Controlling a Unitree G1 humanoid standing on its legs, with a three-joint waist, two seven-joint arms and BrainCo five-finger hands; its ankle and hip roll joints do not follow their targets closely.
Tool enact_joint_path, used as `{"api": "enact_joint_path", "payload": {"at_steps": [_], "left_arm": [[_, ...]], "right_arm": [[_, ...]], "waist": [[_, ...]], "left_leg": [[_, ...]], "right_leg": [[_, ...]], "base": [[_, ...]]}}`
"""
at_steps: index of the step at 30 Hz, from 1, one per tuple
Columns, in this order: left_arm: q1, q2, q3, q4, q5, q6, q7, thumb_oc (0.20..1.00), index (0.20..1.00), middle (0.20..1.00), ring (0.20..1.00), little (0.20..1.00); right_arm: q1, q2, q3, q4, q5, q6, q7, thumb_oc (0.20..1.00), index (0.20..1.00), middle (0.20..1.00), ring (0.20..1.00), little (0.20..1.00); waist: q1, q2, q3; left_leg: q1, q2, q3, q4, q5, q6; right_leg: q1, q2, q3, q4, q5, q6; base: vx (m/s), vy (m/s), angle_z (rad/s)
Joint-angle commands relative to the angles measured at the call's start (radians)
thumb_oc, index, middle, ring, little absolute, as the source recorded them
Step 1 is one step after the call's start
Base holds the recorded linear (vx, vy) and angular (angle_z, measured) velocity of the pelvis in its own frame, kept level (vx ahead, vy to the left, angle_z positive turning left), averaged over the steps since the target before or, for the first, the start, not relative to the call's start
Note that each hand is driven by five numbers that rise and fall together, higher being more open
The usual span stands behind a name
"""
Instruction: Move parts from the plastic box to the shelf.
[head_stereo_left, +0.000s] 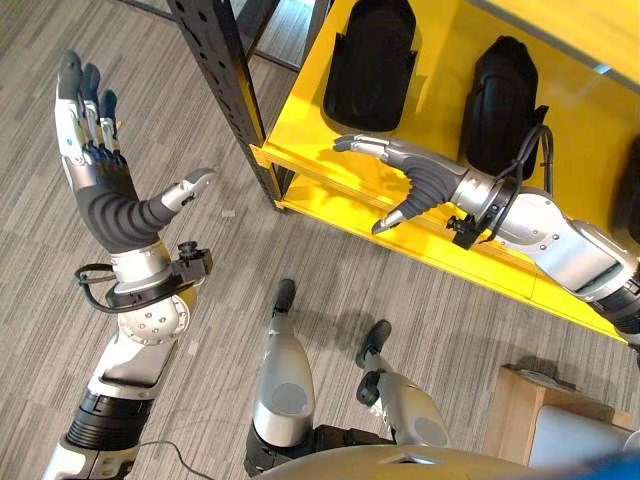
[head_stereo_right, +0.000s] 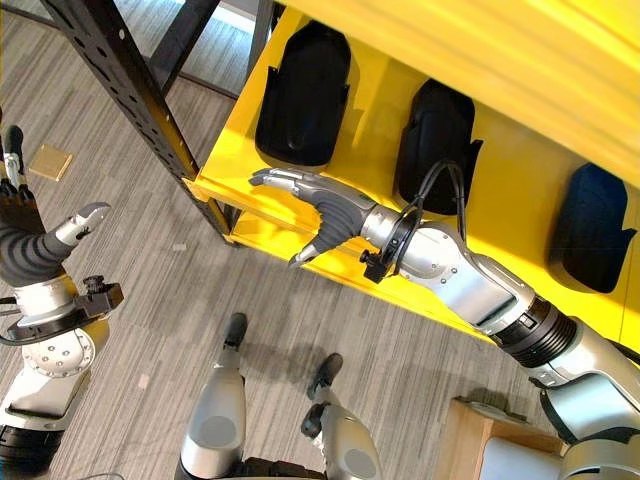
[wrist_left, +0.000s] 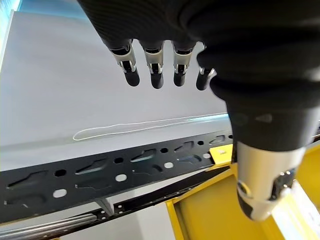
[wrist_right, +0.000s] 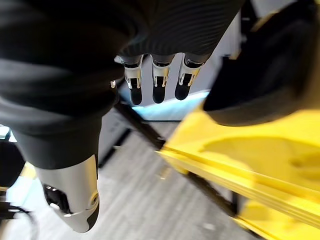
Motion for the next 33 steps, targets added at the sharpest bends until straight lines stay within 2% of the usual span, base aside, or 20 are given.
{"api": "enact_joint_path", "payload": {"at_steps": [1,6,11,16,18,22,33], "left_arm": [[0.062,-0.018,0.033,-0.061,0.021,-0.021,0.018,1.000,1.000,1.000,1.000,1.000],[0.053,-0.014,0.027,-0.056,0.013,-0.011,0.020,1.000,1.000,1.000,1.000,1.000],[0.045,-0.010,0.022,-0.031,0.017,-0.012,0.030,1.000,1.000,1.000,1.000,1.000],[0.042,-0.012,0.020,-0.023,0.010,-0.014,0.026,1.000,1.000,1.000,1.000,1.000],[0.051,-0.014,0.021,-0.017,-0.001,-0.020,0.018,1.000,1.000,1.000,1.000,1.000],[0.058,-0.017,0.023,-0.018,0.000,-0.034,0.026,1.000,1.000,1.000,1.000,1.000],[0.056,-0.025,0.020,-0.025,-0.006,-0.023,0.032,1.000,1.000,1.000,1.000,1.000]], "right_arm": [[-0.131,0.017,0.036,-0.058,-0.001,-0.041,-0.022,1.000,1.000,1.000,1.000,1.000],[-0.176,0.018,0.074,-0.025,-0.012,-0.010,0.006,1.000,1.000,1.000,1.000,1.000],[-0.249,0.026,0.120,0.051,0.027,-0.039,0.029,1.000,1.000,1.000,1.000,1.000],[-0.301,0.038,0.151,0.072,0.013,0.007,0.052,1.000,1.000,1.000,1.000,1.000],[-0.329,0.041,0.167,0.089,0.022,0.037,0.044,1.000,1.000,1.000,1.000,1.000],[-0.338,0.037,0.159,0.104,0.027,0.038,0.035,1.000,1.000,1.000,1.000,1.000],[-0.372,0.047,0.146,0.144,0.050,0.077,0.003,1.000,1.000,1.000,1.000,1.000]], "waist": [[-0.019,0.012,-0.023],[-0.014,0.022,-0.012],[-0.004,0.033,0.000],[0.003,0.042,0.008],[0.006,0.051,0.008],[0.004,0.057,0.008],[0.003,0.071,0.009]], "left_leg": [[-0.007,-0.054,0.059,0.049,-0.062,0.051],[-0.017,-0.055,0.058,0.046,-0.057,0.050],[-0.019,-0.057,0.054,0.036,-0.051,0.049],[-0.027,-0.059,0.051,0.032,-0.044,0.047],[-0.030,-0.062,0.050,0.027,-0.040,0.047],[-0.031,-0.063,0.053,0.028,-0.039,0.048],[-0.032,-0.063,0.055,0.038,-0.040,0.048]], "right_leg": [[0.009,0.025,0.041,0.089,-0.040,0.012],[-0.004,0.023,0.036,0.093,-0.042,0.010],[-0.016,0.021,0.027,0.105,-0.046,0.010],[-0.027,0.020,0.021,0.109,-0.049,0.007],[-0.035,0.017,0.018,0.115,-0.051,0.007],[-0.041,0.013,0.015,0.121,-0.053,0.006],[-0.046,0.007,0.010,0.137,-0.061,0.003]], "base": [[0.00,0.000,0.00],[-0.01,0.002,-0.01],[-0.01,0.002,0.00],[0.00,0.008,0.00],[-0.02,0.055,0.00],[0.00,0.018,0.01],[0.00,0.000,0.00]]}}
